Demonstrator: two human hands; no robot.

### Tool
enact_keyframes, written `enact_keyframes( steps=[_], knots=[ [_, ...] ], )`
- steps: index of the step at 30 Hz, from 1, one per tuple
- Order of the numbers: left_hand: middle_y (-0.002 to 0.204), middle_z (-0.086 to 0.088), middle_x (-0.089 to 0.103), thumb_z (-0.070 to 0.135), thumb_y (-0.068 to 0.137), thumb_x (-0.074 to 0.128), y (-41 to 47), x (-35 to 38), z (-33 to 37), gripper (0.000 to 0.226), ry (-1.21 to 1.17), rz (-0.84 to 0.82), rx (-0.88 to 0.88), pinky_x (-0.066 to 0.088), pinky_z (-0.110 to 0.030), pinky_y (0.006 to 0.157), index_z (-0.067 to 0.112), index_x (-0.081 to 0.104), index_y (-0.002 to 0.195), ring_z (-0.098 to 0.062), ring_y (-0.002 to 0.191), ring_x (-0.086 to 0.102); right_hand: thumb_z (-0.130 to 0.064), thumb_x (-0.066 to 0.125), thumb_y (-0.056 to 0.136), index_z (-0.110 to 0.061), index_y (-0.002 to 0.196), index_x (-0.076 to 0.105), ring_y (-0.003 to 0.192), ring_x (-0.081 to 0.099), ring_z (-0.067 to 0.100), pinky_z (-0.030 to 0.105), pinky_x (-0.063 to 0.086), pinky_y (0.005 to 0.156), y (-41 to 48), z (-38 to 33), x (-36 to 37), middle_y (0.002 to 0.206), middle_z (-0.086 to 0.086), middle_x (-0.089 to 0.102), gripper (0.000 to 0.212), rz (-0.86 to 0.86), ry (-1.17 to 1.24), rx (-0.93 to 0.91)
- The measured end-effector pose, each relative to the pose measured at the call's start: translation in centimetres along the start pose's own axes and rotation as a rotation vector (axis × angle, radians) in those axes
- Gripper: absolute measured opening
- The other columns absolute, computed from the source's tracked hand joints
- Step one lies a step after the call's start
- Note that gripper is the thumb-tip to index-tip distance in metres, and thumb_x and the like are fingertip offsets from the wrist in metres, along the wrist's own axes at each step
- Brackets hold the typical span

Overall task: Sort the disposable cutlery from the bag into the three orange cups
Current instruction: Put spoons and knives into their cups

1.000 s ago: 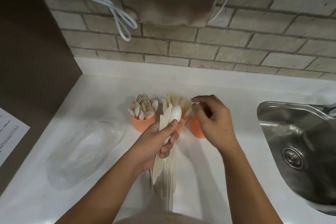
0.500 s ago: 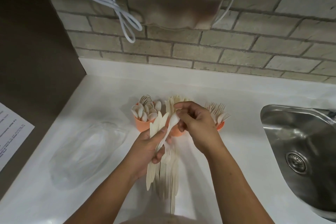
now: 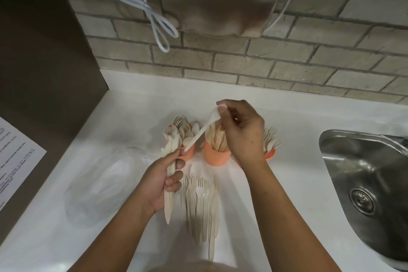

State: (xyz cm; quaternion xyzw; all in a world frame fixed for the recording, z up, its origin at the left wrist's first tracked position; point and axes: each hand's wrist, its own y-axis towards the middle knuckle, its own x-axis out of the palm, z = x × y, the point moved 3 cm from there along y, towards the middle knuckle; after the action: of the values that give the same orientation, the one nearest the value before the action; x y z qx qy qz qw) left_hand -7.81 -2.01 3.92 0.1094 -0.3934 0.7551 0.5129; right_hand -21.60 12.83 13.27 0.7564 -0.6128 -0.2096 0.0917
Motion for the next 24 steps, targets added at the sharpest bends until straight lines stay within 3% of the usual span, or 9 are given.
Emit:
enact_keyframes(
  steps=[2,5,9,14,17,20,22,24],
  knots=[
    [0.07,0.003,0.043,0.035,0.098,0.061,0.1,-1.1,0.2,0.022,-0.018,0.046,0.026,0.015,-0.018,0.036,0.017,0.066,0.108,-0.003,0.037,0.025,-0.012,0.066,0.098,-0.022,0.099,0.076,0.072,0.072,0.02,0.045,0.057,0.073,0.6,-0.2,0.3,0.091,-0.003,0.067,0.015,0.008,-0.094,-0.114],
    [0.07,0.003,0.044,0.036,0.097,0.062,-0.1,-1.8,0.5,0.029,-0.025,0.076,0.042,0.015,-0.018,0.036,0.016,0.069,0.117,-0.004,0.038,0.025,-0.01,0.067,0.097,-0.015,0.104,0.078,0.078,0.073,0.017,0.042,0.059,0.073,0.4,-0.1,1.6,0.096,-0.005,0.068,0.014,-0.099,-0.193,-0.223],
    [0.07,0.003,0.045,0.033,0.097,0.061,-0.4,-1.4,0.6,0.027,-0.017,0.099,0.055,0.015,-0.02,0.037,0.017,0.07,0.118,-0.005,0.039,0.025,0.0,0.066,0.096,-0.005,0.111,0.078,0.084,0.068,0.013,0.019,0.053,0.079,-1.1,0.6,3.1,0.099,0.006,0.069,0.02,-0.148,-0.295,-0.369],
    [0.069,0.001,0.043,0.031,0.093,0.059,-0.8,-0.7,0.8,0.022,-0.098,0.036,0.068,0.013,-0.019,0.036,0.016,0.064,0.107,-0.005,0.036,0.026,-0.006,0.06,0.099,-0.015,0.129,0.066,0.091,0.067,0.019,0.036,0.056,0.079,-3.6,3.4,5.0,0.104,0.003,0.068,0.033,-0.333,-0.452,-0.351],
    [0.071,-0.003,0.041,0.028,0.091,0.051,-1.2,0.1,1.3,0.016,-0.111,-0.072,0.093,0.017,-0.015,0.031,0.017,0.063,0.093,-0.005,0.035,0.027,-0.003,0.065,0.093,-0.015,0.117,0.069,0.09,0.063,0.025,0.044,0.054,0.076,-4.4,4.2,5.0,0.1,0.003,0.068,0.027,-0.314,-0.523,-0.398],
    [0.07,-0.007,0.026,0.028,0.091,0.048,-1.5,0.8,1.4,0.026,0.001,-0.116,0.117,0.02,-0.015,0.03,0.017,0.062,0.073,-0.007,0.036,0.021,-0.007,0.068,0.091,-0.018,0.106,0.076,0.097,0.054,0.028,0.045,0.051,0.079,-4.5,4.3,5.2,0.108,0.004,0.064,0.02,-0.311,-0.68,-0.483],
    [0.069,-0.006,0.024,0.028,0.091,0.048,-1.6,1.4,1.5,0.025,0.04,-0.135,0.114,0.018,-0.016,0.031,0.014,0.058,0.073,-0.007,0.036,0.022,-0.013,0.063,0.093,-0.022,0.108,0.077,0.102,0.052,0.028,0.043,0.05,0.084,-4.2,3.8,5.1,0.115,0.006,0.06,0.023,-0.309,-0.725,-0.478],
    [0.066,-0.004,0.031,0.025,0.092,0.047,-1.7,1.8,1.5,0.019,0.084,-0.143,0.115,0.014,-0.018,0.034,0.011,0.053,0.082,-0.007,0.035,0.024,-0.016,0.055,0.094,-0.018,0.115,0.076,0.101,0.053,0.025,0.038,0.048,0.088,-4.1,2.7,4.8,0.113,0.006,0.058,0.03,-0.256,-0.618,-0.415]
  ],
)
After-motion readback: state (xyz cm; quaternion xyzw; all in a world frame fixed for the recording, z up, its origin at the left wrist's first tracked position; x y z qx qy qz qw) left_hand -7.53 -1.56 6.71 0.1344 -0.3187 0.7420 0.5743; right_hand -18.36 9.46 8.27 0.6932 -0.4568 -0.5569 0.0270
